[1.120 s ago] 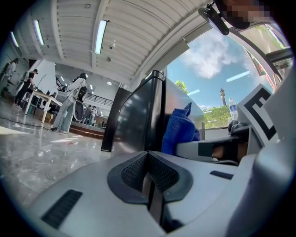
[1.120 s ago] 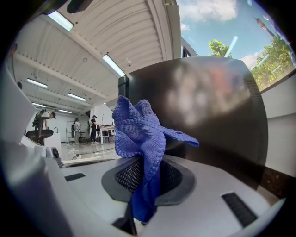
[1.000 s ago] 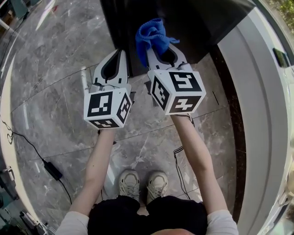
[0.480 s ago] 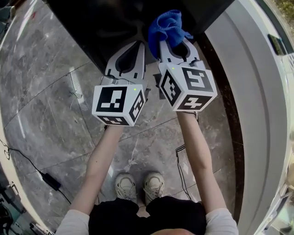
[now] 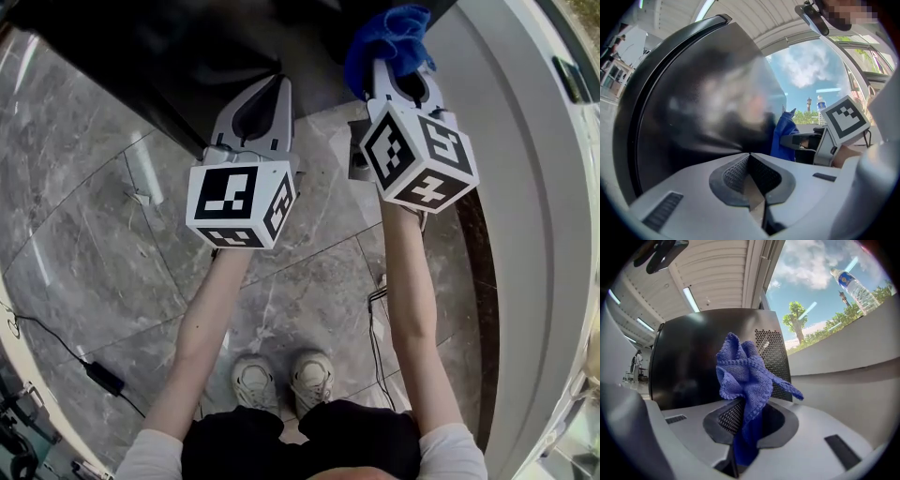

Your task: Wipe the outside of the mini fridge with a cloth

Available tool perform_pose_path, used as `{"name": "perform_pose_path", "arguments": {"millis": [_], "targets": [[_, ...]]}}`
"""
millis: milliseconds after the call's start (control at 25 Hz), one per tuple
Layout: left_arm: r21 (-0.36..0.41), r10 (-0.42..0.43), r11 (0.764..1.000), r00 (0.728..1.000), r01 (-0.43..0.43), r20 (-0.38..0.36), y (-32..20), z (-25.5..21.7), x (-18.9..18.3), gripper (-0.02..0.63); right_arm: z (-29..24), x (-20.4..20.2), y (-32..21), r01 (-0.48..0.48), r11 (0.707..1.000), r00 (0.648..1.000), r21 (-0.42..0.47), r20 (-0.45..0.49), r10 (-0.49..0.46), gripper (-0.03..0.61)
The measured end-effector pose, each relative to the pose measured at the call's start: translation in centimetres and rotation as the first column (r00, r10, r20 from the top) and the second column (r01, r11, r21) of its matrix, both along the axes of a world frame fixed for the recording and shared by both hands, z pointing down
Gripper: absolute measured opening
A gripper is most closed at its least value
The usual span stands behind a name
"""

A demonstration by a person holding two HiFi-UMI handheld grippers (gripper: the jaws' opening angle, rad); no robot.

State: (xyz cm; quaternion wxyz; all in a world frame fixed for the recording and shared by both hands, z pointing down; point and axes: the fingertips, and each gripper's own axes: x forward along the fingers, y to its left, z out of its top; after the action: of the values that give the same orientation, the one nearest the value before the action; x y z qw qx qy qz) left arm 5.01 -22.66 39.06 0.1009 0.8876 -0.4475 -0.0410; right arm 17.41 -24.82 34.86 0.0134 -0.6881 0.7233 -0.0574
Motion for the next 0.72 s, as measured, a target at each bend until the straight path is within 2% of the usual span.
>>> {"name": "perform_pose_path", "arguments": {"millis": [280,720], "targets": [[-0.035,0.002,0.999,1.000,-0.001,0.017,-0.1,2.0,0.2,0.005,0.2,4.9,-1.1,-0.098,0.995,0.995,-0.004,0.017,0.098,0.084],[-0.029,0.002,1.000,0.998,0.000,0.059,0.2,2.8,0.0,0.005,-0.1,6.3,-1.6,-0.077,0.997,0.997,0.001,-0.011,0.077,0.084]]}}
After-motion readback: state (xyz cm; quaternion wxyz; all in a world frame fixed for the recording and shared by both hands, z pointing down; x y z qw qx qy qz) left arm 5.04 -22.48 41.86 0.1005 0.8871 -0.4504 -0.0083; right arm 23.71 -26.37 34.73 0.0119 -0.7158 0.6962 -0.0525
